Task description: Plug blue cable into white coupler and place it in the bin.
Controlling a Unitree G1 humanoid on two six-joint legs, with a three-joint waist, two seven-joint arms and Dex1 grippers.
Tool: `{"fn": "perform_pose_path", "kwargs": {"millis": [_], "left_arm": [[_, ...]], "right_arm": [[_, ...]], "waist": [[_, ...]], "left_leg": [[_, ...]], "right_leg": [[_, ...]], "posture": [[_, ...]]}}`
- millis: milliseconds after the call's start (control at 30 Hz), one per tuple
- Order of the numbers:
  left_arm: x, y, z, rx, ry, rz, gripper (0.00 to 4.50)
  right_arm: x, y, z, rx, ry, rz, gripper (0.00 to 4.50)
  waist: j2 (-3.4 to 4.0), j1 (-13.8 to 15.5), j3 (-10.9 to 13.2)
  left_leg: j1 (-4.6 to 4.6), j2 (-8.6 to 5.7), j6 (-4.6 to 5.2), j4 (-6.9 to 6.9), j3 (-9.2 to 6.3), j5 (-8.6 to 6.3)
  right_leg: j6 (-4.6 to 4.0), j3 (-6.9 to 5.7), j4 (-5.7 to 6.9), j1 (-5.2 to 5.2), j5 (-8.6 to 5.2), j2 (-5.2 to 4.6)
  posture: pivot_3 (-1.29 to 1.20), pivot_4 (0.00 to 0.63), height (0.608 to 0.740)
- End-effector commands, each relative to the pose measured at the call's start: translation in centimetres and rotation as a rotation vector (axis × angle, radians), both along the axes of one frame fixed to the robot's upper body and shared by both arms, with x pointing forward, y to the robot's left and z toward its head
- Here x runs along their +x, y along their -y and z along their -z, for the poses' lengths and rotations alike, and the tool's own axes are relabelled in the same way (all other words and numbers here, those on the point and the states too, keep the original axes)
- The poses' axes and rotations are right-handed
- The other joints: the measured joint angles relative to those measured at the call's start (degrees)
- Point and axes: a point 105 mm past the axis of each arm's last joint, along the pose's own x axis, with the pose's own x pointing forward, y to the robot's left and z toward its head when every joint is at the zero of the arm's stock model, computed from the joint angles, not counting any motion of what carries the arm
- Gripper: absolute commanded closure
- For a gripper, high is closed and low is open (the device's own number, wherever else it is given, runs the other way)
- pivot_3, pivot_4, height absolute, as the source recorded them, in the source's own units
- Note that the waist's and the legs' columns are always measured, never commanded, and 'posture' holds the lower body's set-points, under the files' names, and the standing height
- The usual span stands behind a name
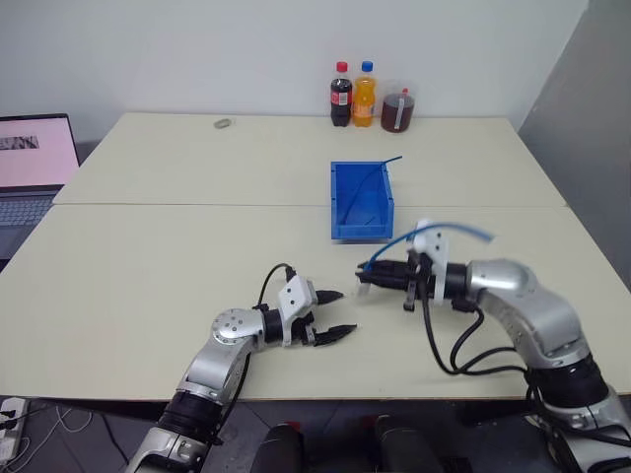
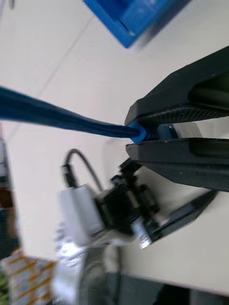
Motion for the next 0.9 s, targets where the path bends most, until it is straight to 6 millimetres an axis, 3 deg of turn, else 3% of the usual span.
{"fn": "perform_pose_path", "kwargs": {"millis": [33,200,333,433,667,900], "left_arm": [[0.5,0.0,-1.9,-0.07,0.11,-0.096,0.9],[0.3,0.7,-2.9,-0.136,0.108,-0.147,0.9],[0.2,1.2,-3.2,-0.149,0.113,-0.16,0.9],[0.3,1.4,-3.0,-0.146,0.109,-0.169,0.9],[0.5,1.5,-3.0,-0.142,0.113,-0.181,0.9],[0.3,1.7,-3.0,-0.141,0.121,-0.173,0.9]], "right_arm": [[2.6,1.1,-5.3,0.12,0.02,0.084,4.37],[7.6,1.6,-7.1,0.095,-0.032,0.232,4.37],[11.0,1.7,-5.4,-0.002,-0.104,0.336,4.37],[13.2,2.2,-4.3,0.025,-0.212,0.41,4.37],[15.0,2.9,-2.4,0.007,-0.317,0.489,4.37],[15.0,1.7,-2.2,-0.002,-0.339,0.461,4.37]], "waist": [[0.01,0.1,0.0],[0.01,0.1,0.0],[0.02,0.0,0.0],[0.03,0.0,0.0],[0.04,0.0,0.0],[0.06,0.0,0.0]], "left_leg": [[0.0,-0.01,0.0,0.0,-0.01,0.0],[-0.09,-0.02,0.0,-0.04,-0.01,0.0],[-0.26,-0.06,0.01,-0.04,0.09,0.0],[-0.31,-0.06,0.01,-0.07,0.21,-0.01],[-0.8,-0.05,0.01,-0.06,0.39,0.0],[-0.86,-0.05,0.03,-0.07,0.4,-0.02]], "right_leg": [[-0.02,-0.01,0.0,0.0,0.01,-0.01],[-0.13,-0.05,-0.08,-0.04,0.06,-0.03],[-0.13,0.02,-0.05,-0.27,0.06,-0.09],[-0.13,0.1,0.01,-0.4,0.07,-0.09],[-0.16,0.24,0.09,-0.95,0.1,-0.1],[-0.18,0.23,0.06,-0.99,0.11,-0.12]], "posture": [[0.0,0.15,0.74],[0.0,0.15,0.74],[0.0,0.15,0.74],[0.0,0.15,0.74],[0.0,0.15,0.74],[0.0,0.15,0.74]]}}
